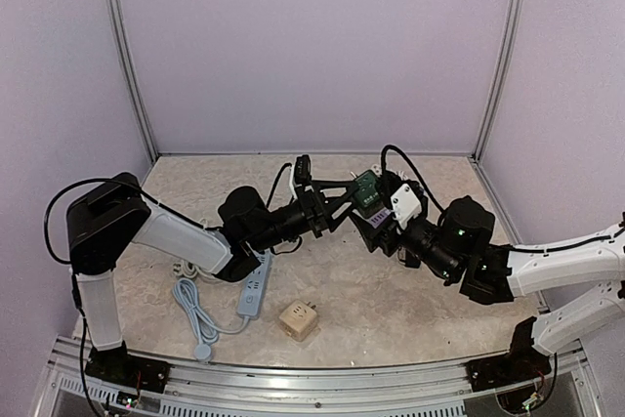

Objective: Insert the plug
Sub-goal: Pass from the left arm to the right

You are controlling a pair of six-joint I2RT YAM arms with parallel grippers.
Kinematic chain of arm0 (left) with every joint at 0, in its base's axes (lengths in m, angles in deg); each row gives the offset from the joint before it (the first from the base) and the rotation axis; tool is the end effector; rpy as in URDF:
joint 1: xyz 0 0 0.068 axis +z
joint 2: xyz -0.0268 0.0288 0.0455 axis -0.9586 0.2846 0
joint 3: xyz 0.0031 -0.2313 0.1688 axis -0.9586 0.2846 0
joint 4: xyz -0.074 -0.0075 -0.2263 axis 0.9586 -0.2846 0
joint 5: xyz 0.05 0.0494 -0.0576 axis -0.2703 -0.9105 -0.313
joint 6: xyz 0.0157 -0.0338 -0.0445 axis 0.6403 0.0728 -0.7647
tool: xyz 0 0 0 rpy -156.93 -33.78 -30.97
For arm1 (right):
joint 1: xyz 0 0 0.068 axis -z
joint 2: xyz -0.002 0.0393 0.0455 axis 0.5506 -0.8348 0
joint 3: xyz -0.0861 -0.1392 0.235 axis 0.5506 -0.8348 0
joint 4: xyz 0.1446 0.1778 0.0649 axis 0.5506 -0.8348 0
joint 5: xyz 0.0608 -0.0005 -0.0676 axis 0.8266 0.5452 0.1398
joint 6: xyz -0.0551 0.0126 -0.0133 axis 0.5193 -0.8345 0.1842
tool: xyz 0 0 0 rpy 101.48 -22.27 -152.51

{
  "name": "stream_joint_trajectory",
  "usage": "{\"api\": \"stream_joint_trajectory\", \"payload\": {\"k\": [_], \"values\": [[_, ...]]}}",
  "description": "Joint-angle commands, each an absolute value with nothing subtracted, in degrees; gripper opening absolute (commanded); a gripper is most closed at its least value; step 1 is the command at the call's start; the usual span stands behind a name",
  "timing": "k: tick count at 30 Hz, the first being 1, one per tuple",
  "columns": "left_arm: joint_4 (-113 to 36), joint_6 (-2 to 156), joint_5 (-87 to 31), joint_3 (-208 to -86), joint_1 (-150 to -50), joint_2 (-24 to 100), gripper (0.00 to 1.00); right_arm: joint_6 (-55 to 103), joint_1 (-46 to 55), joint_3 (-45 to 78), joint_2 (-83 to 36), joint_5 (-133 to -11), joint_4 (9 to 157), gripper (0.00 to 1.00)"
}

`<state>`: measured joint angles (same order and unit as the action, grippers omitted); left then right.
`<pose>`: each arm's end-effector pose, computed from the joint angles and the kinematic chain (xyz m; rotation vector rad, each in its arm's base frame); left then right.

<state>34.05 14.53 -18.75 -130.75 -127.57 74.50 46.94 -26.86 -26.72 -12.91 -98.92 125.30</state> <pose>0.2266 -0.3345 0.2584 0.0592 1.5902 -2.0510 0.1363 0.2105 0.2936 -0.7071 1.3461 0.3602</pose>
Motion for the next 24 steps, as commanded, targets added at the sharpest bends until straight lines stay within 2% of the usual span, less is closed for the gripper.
{"api": "stream_joint_trajectory", "payload": {"k": [1,7,10,14,17,20,21,22,23,24], "values": [[40.59,14.57,-17.41,-132.59,-127.91,72.2,0.0,47.79,-27.45,-27.62,-14.12,-101.07,126.99,0.86],[40.64,14.04,-17.48,-132.55,-128.12,72.68,0.0,47.63,-27.39,-28.07,-13.45,-102.31,127.92,0.8],[40.66,13.66,-17.69,-132.55,-128.12,73.03,0.0,47.41,-27.36,-27.98,-13.21,-102.67,127.81,0.67],[40.59,13.39,-17.83,-132.98,-128.11,73.38,0.0,46.98,-27.5,-27.84,-13.28,-102.3,127.62,0.61],[40.62,13.15,-18.45,-132.99,-128.13,73.75,0.01,46.93,-27.5,-27.97,-13.37,-102.62,127.75,0.48],[40.54,12.6,-18.34,-133.14,-127.95,74.49,0.17,46.71,-27.54,-27.84,-13.11,-102.53,126.86,0.3],[40.59,12.16,-18.07,-133.16,-127.83,74.69,0.26,46.35,-27.58,-27.72,-12.81,-102.47,126.39,0.24],[40.54,11.46,-17.92,-133.17,-127.68,75.11,0.45,45.88,-27.57,-27.64,-12.37,-102.31,125.64,0.19],[40.6,10.23,-18.09,-132.92,-127.36,75.41,0.54,45.25,-27.59,-27.58,-11.69,-102.27,124.82,0.15],[40.62,8.98,-18.04,-132.64,-126.88,75.8,0.6,44.48,-27.59,-27.41,-10.69,-102.27,123.53,0.1]]}}
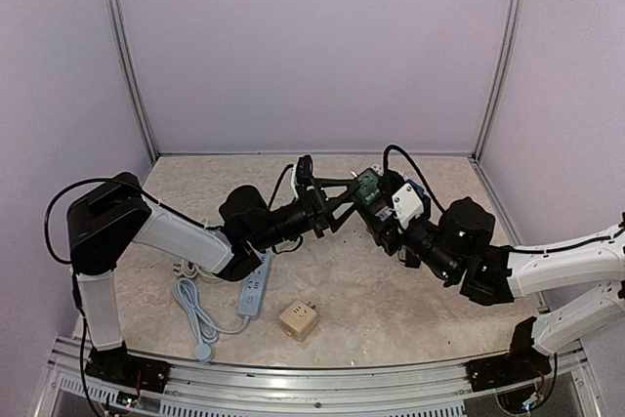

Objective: Insert the plug
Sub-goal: Pass from the left arm to the right

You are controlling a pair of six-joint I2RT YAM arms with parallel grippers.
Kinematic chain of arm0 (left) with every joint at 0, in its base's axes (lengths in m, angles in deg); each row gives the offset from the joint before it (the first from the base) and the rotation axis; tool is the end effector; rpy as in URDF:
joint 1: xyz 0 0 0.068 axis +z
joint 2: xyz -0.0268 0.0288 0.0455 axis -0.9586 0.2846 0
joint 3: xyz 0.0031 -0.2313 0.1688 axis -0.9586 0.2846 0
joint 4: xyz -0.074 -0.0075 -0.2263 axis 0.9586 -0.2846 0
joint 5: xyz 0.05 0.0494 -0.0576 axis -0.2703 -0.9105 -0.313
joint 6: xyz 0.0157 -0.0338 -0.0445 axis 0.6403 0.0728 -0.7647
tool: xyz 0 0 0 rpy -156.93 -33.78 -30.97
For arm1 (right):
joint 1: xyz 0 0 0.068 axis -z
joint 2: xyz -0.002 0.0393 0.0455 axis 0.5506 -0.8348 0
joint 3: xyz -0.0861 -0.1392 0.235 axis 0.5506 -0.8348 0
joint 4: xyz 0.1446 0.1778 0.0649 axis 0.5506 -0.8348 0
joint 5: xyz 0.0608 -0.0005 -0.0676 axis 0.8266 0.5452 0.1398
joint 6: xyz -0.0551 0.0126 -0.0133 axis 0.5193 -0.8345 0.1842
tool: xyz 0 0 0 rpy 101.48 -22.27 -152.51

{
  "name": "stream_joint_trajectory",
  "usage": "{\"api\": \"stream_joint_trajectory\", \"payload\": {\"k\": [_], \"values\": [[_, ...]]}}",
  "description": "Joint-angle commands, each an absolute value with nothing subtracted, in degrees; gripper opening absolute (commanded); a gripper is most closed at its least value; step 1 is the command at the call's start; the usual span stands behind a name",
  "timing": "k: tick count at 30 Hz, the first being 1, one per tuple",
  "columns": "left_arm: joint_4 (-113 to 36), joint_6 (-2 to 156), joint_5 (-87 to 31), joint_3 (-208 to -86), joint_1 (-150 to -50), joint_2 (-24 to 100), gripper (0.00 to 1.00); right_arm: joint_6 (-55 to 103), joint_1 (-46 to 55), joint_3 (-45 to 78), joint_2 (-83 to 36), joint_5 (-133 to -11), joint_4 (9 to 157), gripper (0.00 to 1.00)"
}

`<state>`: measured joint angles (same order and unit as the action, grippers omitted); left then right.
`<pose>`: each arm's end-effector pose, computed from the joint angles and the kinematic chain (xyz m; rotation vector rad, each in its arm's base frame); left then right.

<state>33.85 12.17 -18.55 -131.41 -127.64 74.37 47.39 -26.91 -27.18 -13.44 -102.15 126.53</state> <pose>0.2267 -0.3357 0.2621 0.0348 1.5932 -2.0895 0.1380 0.2095 0.2913 -0.6690 1.3597 0.3137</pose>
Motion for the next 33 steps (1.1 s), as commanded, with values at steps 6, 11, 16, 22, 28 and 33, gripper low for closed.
{"api": "stream_joint_trajectory", "payload": {"k": [6,11,16,22,28,33], "values": [[40.59,10.81,-19.31,-125.96,-125.23,74.02,0.83,39.4,-27.5,-25.33,-2.27,-99.84,108.68,0.0],[39.34,15.15,-22.68,-118.14,-122.74,67.92,0.99,36.16,-26.65,-18.56,2.2,-96.51,90.74,0.0],[29.81,20.11,-27.65,-111.11,-120.37,60.4,0.99,32.04,-23.7,-11.49,3.47,-81.61,76.34,0.0],[-12.47,39.32,-44.6,-116.33,-123.47,42.36,0.99,26.43,-14.53,-5.31,0.8,-54.7,67.88,0.0],[-34.37,46.57,-66.12,-118.72,-126.93,30.53,0.99,23.49,-9.58,-4.77,-5.06,-34.63,71.72,0.01],[-51.64,40.65,-78.2,-118.98,-127.79,23.92,0.99,22.44,-7.89,-3.56,-9.18,-29.14,74.08,0.0]]}}
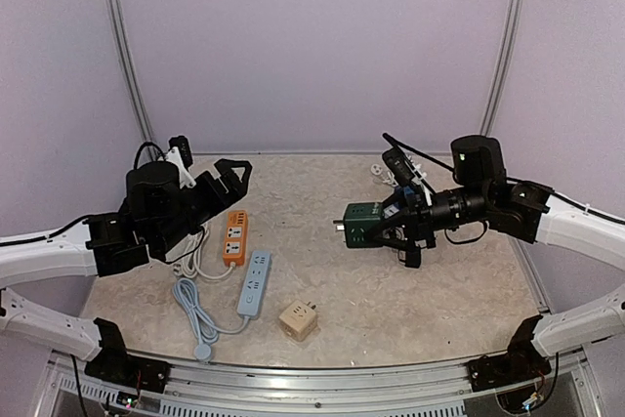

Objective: Insert the plug
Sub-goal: Pass from the left arm to the right

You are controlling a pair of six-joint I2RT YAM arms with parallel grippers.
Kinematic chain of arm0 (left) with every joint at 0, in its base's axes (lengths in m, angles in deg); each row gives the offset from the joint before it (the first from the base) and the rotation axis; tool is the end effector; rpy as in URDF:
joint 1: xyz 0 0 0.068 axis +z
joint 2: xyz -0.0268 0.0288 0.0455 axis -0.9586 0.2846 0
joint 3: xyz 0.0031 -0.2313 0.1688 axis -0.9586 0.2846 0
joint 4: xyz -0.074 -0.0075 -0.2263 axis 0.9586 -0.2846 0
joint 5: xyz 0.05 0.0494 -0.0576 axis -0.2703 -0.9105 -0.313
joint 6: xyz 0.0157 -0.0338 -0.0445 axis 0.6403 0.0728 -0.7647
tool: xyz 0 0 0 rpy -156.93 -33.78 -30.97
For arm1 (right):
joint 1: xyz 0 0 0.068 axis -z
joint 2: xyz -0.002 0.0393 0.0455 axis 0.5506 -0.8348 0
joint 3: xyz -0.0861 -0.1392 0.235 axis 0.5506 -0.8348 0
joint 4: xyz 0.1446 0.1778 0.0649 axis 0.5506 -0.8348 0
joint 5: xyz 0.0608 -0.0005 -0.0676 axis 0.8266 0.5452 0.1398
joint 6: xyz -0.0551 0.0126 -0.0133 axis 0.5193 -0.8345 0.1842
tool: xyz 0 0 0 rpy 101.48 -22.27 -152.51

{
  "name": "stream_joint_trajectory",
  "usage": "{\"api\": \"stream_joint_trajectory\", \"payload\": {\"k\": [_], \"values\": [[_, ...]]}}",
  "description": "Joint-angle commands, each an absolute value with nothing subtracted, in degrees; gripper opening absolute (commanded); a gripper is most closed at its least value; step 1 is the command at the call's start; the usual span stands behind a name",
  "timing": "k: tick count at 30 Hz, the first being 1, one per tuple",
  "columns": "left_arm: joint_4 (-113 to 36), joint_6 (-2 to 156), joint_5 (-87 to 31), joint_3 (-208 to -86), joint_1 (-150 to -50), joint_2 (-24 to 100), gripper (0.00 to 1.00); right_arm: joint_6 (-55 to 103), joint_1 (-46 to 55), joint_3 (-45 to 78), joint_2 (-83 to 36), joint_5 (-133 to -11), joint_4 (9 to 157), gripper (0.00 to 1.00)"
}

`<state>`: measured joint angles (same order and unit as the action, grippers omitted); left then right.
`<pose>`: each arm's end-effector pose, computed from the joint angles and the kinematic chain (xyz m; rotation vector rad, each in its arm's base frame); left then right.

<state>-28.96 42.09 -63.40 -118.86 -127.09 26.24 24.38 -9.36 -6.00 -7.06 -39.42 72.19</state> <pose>0.1539 -0.1770 0.3290 -0.2561 1.7617 -0.8918 0.1483 0.1735 0.3377 -1.0936 1.7719 1.2273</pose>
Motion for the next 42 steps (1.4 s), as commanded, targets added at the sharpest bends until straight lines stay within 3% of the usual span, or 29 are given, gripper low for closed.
{"api": "stream_joint_trajectory", "payload": {"k": [1,9,42], "values": [[-55.35,39.44,-80.07,-119.74,-128.23,24.0,0.99,22.73,-7.52,-2.51,-9.97,-29.18,73.32,0.0],[-75.1,30.62,-85.02,-126.33,-129.8,32.6,0.99,25.56,-7.02,4.61,-17.6,-34.64,65.92,0.0],[-76.8,29.87,-78.23,-134.19,-128.39,45.34,0.99,23.86,-6.58,-0.5,-14.31,-48.86,63.54,0.0]]}}
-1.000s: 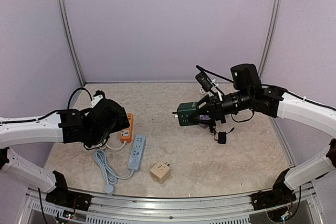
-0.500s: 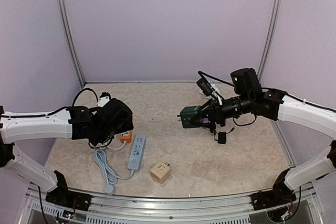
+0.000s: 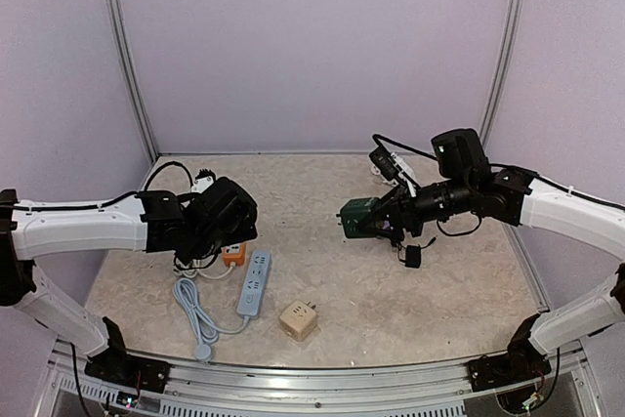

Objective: Insert the plug
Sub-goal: Pass from the left arm to the right, then adjust the socket at the center of the board.

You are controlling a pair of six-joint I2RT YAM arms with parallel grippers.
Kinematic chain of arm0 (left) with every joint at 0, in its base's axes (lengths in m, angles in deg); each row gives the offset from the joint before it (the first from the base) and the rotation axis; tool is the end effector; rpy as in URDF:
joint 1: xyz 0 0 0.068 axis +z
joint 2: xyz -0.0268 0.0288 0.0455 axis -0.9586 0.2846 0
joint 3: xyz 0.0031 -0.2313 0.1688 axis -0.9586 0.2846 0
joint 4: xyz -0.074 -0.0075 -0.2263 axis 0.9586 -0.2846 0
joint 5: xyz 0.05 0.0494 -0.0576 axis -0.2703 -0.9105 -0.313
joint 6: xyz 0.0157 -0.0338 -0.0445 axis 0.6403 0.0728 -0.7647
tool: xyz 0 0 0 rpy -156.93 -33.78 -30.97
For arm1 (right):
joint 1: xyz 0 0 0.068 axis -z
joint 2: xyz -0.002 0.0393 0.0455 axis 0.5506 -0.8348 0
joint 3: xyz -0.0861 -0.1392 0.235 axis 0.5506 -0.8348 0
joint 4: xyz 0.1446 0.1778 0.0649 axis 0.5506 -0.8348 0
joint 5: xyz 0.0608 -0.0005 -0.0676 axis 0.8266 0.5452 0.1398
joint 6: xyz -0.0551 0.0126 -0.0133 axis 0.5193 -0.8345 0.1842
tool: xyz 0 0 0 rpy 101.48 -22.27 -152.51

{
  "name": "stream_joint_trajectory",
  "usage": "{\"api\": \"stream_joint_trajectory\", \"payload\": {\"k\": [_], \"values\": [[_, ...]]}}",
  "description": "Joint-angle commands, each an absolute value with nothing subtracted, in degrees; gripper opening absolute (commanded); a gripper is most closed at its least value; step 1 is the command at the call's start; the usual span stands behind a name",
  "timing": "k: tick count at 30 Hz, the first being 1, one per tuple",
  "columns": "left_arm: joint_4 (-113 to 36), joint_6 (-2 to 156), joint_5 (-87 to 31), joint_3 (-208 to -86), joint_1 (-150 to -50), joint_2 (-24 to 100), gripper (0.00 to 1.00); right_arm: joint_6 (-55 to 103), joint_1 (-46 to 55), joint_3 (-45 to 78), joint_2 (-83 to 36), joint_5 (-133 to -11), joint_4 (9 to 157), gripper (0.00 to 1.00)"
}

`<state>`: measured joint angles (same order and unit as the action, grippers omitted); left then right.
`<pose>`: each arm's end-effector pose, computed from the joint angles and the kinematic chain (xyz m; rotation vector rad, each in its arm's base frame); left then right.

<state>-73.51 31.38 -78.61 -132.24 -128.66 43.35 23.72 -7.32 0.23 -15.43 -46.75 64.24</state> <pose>0.1708 -0.1967 0.2680 -0.3003 2.2162 -0.0814 0.1815 0.1859 0.3256 -0.9775 2.0210 1.0804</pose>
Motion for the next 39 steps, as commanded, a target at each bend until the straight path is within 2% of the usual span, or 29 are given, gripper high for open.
{"api": "stream_joint_trajectory", "payload": {"k": [1,14,28,39], "values": [[-77.03,29.82,-78.1,-134.36,-128.38,45.74,0.99,23.6,-6.37,-0.5,-14.45,-49.4,63.49,0.0],[-78.46,28.92,-74.64,-135.0,-128.3,47.81,0.99,23.07,-5.64,1.89,-16.6,-58.05,59.16,0.0],[-80.18,26.41,-66.9,-136.89,-129.19,55.6,0.99,23.81,-5.65,5.13,-19.73,-62.71,55.58,0.0],[-73.01,30.68,-57.8,-135.26,-129.6,59.02,0.86,24.16,-5.65,5.43,-20.25,-63.52,55.04,0.0]]}}
